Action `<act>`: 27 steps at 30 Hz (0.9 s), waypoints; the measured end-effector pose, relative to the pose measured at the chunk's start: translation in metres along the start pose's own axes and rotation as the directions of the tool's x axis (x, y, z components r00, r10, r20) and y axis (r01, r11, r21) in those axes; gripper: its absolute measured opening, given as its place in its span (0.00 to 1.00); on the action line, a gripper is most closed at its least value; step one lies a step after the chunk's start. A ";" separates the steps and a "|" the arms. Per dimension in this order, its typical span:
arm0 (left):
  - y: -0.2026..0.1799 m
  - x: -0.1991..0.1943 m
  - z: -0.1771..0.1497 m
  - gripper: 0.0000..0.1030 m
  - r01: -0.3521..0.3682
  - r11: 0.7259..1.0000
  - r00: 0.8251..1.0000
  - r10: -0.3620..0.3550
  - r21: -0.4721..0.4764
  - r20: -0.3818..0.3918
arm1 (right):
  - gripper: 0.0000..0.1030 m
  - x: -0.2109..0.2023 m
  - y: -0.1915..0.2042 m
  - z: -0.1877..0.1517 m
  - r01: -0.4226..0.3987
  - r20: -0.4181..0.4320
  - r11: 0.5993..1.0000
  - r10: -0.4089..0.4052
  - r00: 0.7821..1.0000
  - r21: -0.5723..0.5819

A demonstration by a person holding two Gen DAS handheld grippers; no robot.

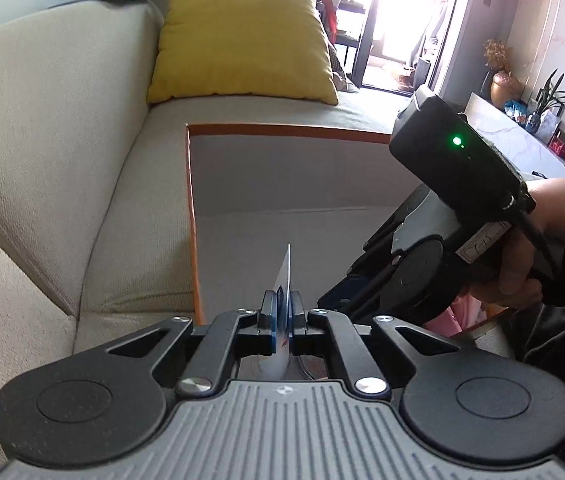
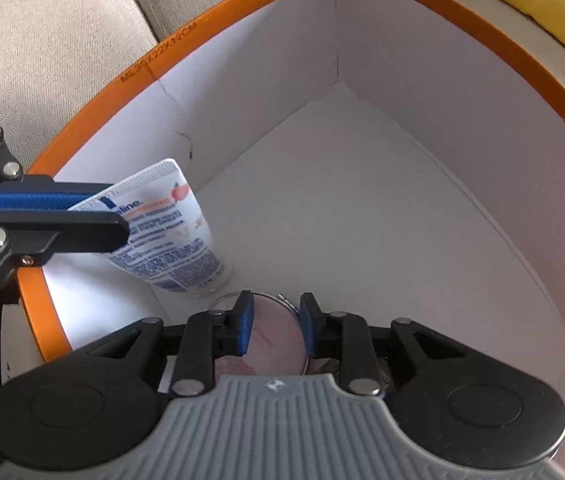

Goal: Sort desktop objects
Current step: 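Open the right tool to drop the mirror while the left lowers and releases the tube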

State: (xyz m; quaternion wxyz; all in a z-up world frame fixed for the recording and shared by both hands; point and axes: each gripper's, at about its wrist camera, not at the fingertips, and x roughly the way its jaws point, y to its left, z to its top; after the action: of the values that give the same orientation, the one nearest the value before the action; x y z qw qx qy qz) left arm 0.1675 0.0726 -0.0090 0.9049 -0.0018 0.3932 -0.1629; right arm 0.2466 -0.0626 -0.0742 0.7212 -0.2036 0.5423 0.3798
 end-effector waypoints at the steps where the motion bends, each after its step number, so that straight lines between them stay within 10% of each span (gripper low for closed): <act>1: 0.000 0.000 0.000 0.05 0.005 1.000 1.000 -0.005 -0.008 -0.004 | 0.26 -0.001 0.000 -0.001 0.003 0.001 1.000 -0.003 1.000 -0.002; 21: -0.005 0.000 -0.002 0.09 0.032 0.996 0.996 -0.038 -0.085 -0.078 | 0.26 -0.056 -0.011 -0.052 0.051 0.144 0.994 -0.064 0.988 0.094; 27: -0.010 -0.010 -0.003 0.27 0.019 0.998 0.998 -0.022 -0.065 -0.060 | 0.26 -0.080 0.001 -0.050 0.063 0.196 0.992 -0.084 0.977 0.109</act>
State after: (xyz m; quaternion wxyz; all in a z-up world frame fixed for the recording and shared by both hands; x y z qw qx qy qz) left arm 0.1557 0.0665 -0.0023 0.8902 -0.0298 0.4257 -0.1595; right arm 0.2046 -0.1234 -0.0158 0.7952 -0.1470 0.4777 0.3432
